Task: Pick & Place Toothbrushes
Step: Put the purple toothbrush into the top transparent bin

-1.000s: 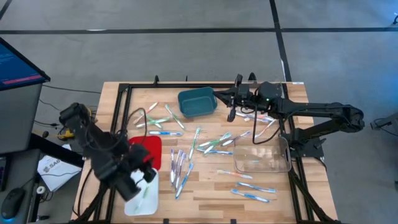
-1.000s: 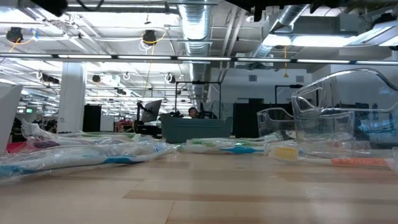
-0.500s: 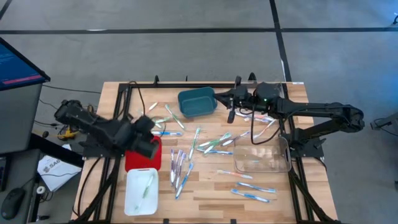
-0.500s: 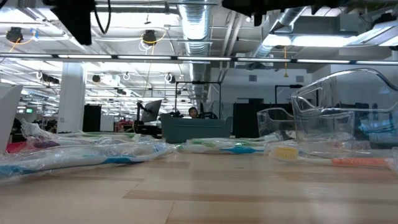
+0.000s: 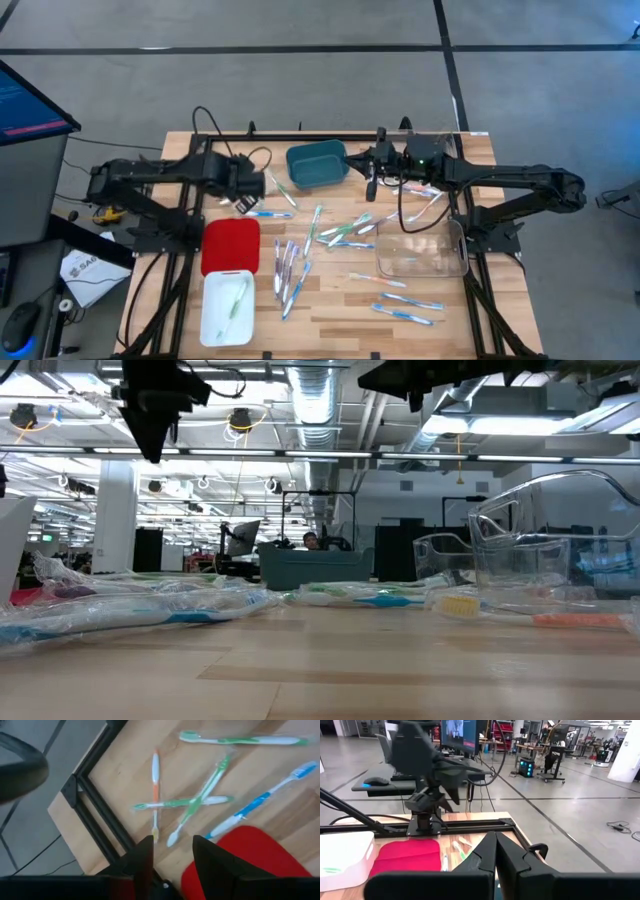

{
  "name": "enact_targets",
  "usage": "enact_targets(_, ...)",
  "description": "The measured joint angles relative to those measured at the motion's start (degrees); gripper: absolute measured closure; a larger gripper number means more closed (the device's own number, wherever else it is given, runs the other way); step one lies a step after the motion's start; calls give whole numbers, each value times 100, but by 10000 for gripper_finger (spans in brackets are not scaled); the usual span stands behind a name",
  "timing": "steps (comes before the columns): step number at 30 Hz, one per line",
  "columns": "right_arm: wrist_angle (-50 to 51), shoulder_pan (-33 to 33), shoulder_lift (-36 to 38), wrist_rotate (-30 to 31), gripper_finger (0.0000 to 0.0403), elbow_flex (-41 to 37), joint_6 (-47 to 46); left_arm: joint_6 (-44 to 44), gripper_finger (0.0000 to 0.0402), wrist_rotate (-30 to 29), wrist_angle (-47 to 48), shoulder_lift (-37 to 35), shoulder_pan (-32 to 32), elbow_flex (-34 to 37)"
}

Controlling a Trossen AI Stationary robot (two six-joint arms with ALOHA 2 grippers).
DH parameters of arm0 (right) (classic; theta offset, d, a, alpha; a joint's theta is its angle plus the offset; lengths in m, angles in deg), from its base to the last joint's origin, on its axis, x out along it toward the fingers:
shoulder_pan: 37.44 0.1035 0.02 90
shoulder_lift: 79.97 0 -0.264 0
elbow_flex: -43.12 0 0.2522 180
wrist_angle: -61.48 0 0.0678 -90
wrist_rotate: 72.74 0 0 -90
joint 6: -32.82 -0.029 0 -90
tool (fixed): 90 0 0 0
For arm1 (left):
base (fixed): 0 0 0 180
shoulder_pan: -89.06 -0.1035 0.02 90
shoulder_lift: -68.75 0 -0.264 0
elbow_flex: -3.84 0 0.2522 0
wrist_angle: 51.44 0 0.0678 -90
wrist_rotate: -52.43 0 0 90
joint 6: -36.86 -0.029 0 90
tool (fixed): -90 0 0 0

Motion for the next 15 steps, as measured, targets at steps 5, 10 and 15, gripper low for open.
enact_targets(5, 0, 0, 0, 0, 403, 0, 0, -604, 271, 58, -284, 0, -582, 0)
enact_targets(10, 0, 0, 0, 0, 403, 0, 0, -1343, 271, 612, -1005, 2, -1082, 0)
enact_targets(15, -2, 0, 0, 0, 403, 0, 0, -1919, 271, 1084, -1578, 4, -1516, 0)
